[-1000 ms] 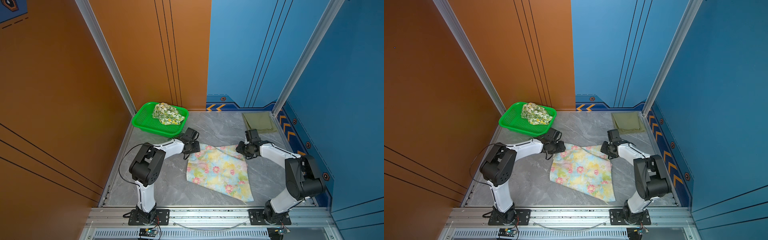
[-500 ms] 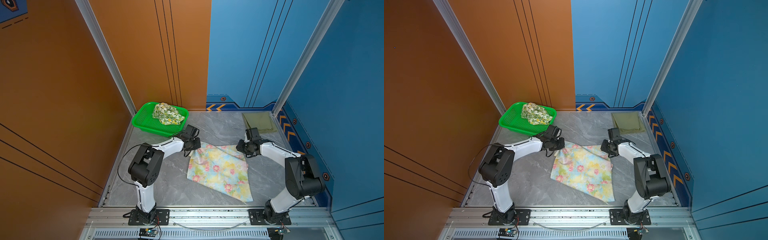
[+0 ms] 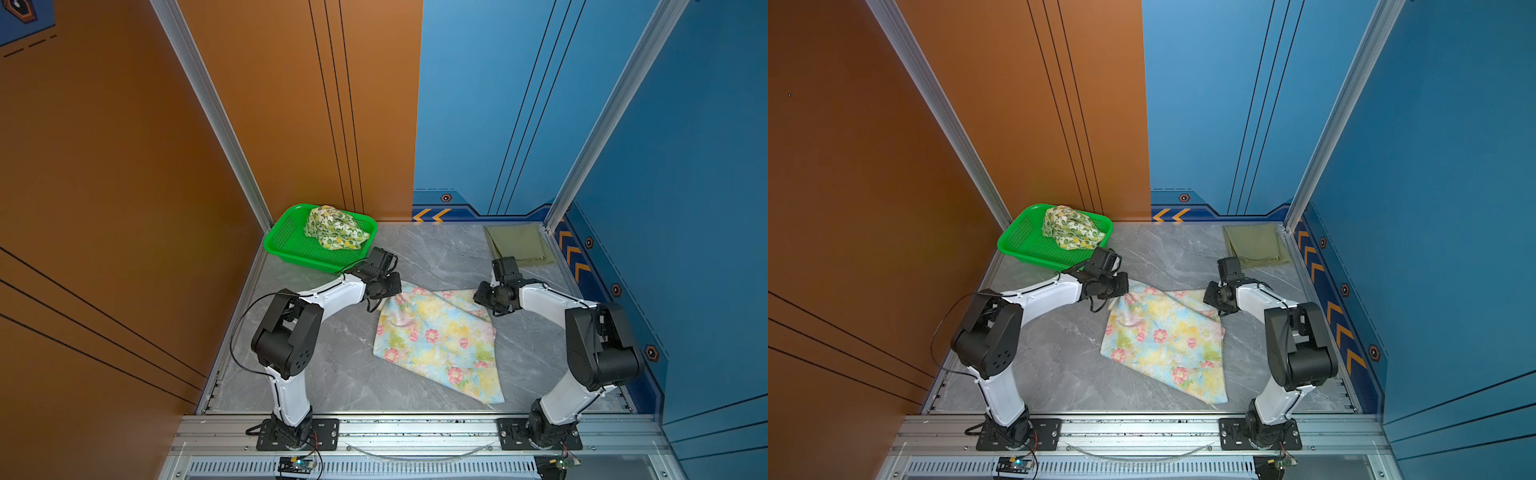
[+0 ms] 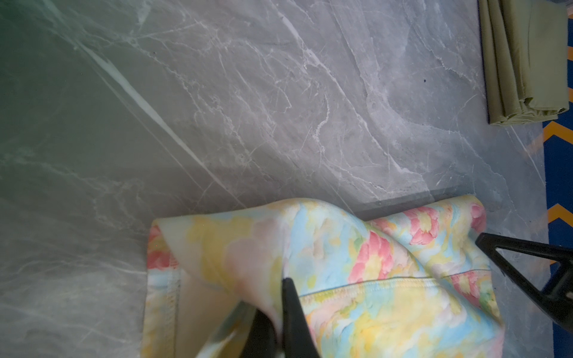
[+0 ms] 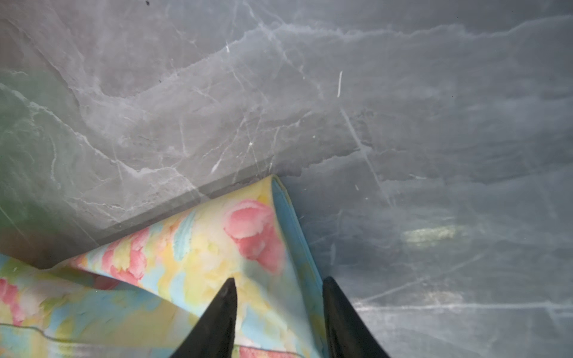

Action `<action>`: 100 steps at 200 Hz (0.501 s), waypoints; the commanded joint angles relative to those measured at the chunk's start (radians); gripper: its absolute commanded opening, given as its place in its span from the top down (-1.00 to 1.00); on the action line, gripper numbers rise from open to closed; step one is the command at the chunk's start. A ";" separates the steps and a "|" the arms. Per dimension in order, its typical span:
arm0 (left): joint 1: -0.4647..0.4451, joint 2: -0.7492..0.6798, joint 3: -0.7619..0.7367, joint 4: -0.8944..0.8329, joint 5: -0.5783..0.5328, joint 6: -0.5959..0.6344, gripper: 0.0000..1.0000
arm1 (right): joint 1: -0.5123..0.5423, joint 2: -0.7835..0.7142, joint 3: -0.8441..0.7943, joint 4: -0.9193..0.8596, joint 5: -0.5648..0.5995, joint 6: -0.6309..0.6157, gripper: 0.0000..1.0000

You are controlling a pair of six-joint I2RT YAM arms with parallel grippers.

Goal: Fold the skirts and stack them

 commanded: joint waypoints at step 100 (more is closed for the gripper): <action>0.022 -0.175 0.227 -0.206 -0.012 0.078 1.00 | 0.009 -0.233 0.280 -0.146 0.042 0.005 1.00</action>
